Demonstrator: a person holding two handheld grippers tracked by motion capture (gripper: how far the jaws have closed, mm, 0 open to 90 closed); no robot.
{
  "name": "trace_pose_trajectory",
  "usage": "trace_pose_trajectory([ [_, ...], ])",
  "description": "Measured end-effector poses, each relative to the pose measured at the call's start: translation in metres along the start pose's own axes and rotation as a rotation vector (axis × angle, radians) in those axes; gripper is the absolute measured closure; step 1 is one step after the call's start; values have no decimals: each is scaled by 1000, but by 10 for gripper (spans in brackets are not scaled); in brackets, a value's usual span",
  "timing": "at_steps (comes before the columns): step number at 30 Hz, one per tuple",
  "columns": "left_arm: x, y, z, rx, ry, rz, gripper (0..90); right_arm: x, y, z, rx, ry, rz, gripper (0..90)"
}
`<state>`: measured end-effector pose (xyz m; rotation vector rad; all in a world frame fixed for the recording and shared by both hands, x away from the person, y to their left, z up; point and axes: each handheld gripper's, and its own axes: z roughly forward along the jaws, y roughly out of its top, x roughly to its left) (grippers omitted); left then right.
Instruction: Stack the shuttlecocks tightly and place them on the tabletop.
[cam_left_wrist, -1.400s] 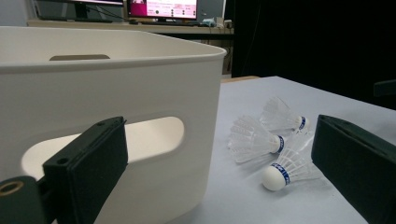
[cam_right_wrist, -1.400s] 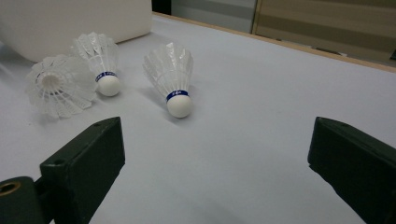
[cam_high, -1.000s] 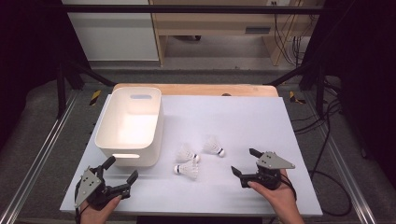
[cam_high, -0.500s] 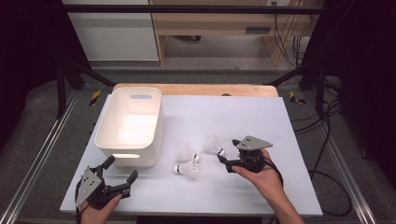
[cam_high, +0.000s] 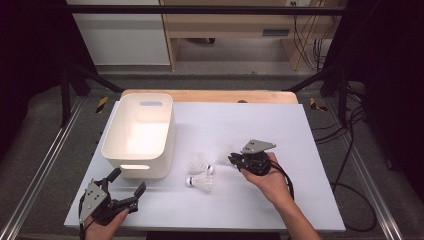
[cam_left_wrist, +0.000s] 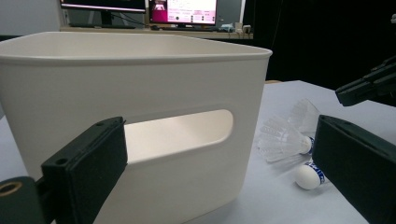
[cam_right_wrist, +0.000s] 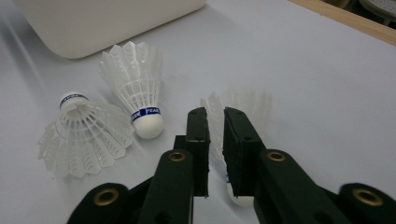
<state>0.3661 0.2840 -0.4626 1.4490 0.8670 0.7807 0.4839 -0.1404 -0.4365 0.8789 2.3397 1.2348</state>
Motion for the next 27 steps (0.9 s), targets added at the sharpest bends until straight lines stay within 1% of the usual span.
trace_pose_trajectory([
  [6, 0, 0, 0, -1, -1, -2, 35, 6, 5, 14, 15, 32, -8, 899],
  [13, -1, 0, 1, -1, -8, -2, 35, 13, 11, 26, 33, 52, -42, 900],
  [19, -2, 0, 1, 3, -10, -1, 35, 14, 11, 35, 55, 54, -50, 900],
  [23, -2, 0, 1, 6, -13, 2, 35, 13, 10, 40, 61, 53, -56, 900],
  [27, -3, 0, 1, 7, -13, 7, 35, 12, 9, 44, 70, 50, -53, 900],
])
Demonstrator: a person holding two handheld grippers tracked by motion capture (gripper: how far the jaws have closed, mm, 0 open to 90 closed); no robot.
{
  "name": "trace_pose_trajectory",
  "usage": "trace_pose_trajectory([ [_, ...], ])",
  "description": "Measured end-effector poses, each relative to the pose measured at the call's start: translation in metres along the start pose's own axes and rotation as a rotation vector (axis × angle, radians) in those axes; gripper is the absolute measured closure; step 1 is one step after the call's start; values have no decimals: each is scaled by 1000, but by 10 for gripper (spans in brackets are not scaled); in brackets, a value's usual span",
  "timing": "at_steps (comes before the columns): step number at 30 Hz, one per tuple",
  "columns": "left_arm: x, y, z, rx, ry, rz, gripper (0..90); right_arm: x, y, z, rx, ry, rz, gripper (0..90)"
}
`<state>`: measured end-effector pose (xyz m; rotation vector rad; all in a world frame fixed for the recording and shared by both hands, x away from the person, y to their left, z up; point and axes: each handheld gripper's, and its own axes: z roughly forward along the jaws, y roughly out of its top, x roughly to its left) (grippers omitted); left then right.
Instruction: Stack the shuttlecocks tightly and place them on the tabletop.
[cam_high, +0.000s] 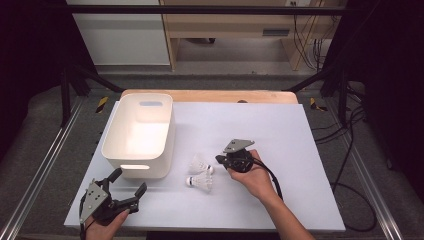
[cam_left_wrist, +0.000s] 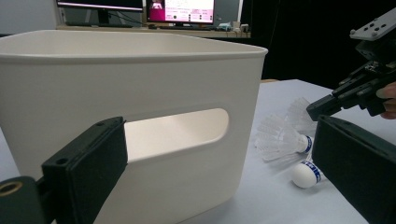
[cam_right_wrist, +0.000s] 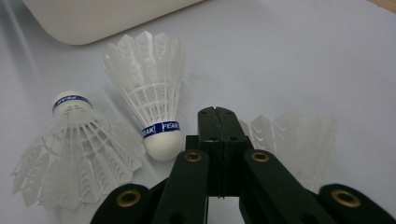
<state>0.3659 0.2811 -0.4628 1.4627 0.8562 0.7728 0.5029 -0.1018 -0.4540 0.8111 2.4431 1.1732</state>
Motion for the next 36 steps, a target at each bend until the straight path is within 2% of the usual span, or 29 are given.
trace_pose_trajectory([
  [16, -1, 1, 0, 0, -6, 7, 35, -2, 2, 2, -5, -6, 1, 900],
  [23, -1, 1, 0, -1, -6, 6, 35, -2, 13, 2, -21, -12, -10, 900],
  [27, -2, 1, 1, 1, -11, 9, 36, -9, 21, 0, -39, -42, 16, 900],
  [32, -3, 1, 1, 4, -14, 11, 36, -20, 26, 2, -39, -52, 49, 900],
  [36, -3, 1, 1, 3, -14, 10, 36, -23, 31, 5, -32, -58, 47, 900],
])
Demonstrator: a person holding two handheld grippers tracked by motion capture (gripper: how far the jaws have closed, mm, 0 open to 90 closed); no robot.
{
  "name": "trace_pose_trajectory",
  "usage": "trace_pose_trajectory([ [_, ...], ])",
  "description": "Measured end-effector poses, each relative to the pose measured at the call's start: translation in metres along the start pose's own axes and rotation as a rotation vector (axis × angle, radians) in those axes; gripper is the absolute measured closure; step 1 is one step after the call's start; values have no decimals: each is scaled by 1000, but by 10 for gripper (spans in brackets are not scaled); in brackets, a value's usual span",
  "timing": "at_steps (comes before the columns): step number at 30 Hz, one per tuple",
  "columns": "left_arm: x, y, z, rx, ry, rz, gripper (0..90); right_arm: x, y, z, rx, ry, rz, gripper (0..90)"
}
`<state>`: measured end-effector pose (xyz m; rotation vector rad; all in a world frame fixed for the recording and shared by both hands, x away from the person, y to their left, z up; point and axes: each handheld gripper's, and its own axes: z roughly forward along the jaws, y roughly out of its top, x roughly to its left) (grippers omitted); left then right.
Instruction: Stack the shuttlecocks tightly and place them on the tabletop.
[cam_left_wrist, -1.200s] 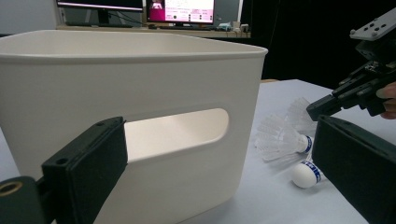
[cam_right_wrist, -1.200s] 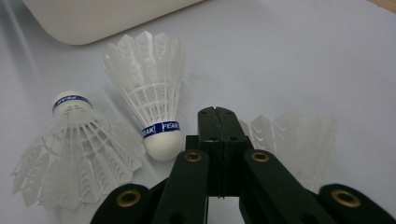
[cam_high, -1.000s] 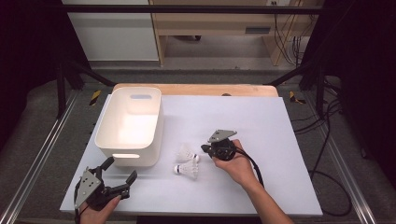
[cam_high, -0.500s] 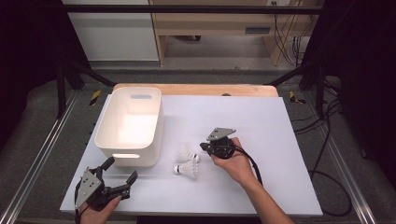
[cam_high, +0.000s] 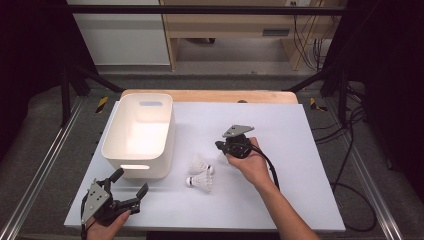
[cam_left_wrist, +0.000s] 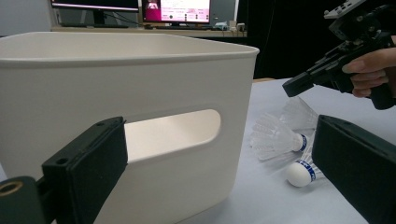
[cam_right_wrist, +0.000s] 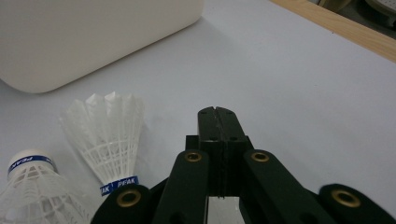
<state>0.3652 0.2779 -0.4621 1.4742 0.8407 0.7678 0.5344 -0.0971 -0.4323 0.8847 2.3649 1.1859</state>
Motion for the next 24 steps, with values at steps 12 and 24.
trace_pose_trajectory([
  [12, -1, 0, 1, 2, -5, 2, 36, -2, 0, 9, 69, -16, -11, 900],
  [24, -1, 0, 1, 6, -9, 3, 37, 11, -3, 0, 129, 3, -43, 900],
])
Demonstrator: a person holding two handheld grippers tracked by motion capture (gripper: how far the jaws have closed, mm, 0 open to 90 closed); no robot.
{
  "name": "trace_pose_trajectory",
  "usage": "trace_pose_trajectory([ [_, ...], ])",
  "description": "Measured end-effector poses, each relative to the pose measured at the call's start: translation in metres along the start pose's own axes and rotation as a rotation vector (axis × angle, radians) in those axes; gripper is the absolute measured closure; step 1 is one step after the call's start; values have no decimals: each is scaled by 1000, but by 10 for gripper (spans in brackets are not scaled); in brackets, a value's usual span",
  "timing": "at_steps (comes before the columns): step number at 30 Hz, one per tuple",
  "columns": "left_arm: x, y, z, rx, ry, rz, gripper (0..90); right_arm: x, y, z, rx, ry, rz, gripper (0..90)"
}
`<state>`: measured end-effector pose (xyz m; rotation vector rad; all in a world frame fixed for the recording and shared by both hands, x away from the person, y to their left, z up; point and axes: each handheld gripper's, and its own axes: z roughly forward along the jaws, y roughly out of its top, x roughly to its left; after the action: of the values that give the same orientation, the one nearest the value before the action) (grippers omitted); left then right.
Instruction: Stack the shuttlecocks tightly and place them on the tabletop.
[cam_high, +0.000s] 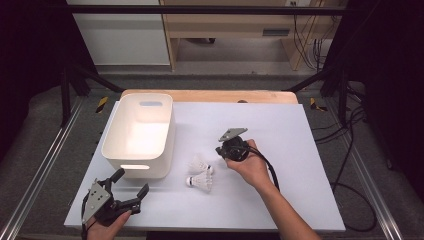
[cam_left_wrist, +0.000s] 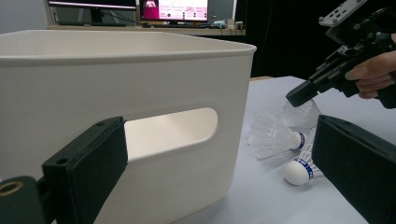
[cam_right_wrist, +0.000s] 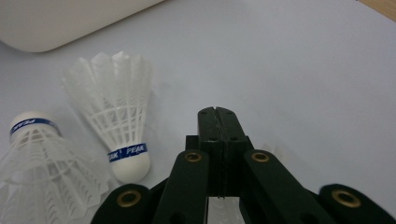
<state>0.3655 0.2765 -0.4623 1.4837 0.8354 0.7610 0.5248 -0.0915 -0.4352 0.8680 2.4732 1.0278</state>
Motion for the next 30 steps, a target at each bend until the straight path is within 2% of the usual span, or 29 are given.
trace_pose_trajectory([
  [7, -1, 0, 0, 2, -2, 1, 37, 18, -18, -17, 7, -8, -9, 900],
  [14, -1, 0, 0, 3, -2, 0, 37, 34, -51, -31, 0, -40, -1, 900],
  [18, -1, 0, 0, 3, 0, 1, 38, 42, -65, -39, 8, -65, -22, 898],
  [24, -1, 0, 0, 3, 5, 2, 39, 47, -79, -50, 20, -86, -33, 896],
  [30, 0, 0, 0, 3, 7, -1, 39, 43, -92, -58, 29, -116, -30, 896],
])
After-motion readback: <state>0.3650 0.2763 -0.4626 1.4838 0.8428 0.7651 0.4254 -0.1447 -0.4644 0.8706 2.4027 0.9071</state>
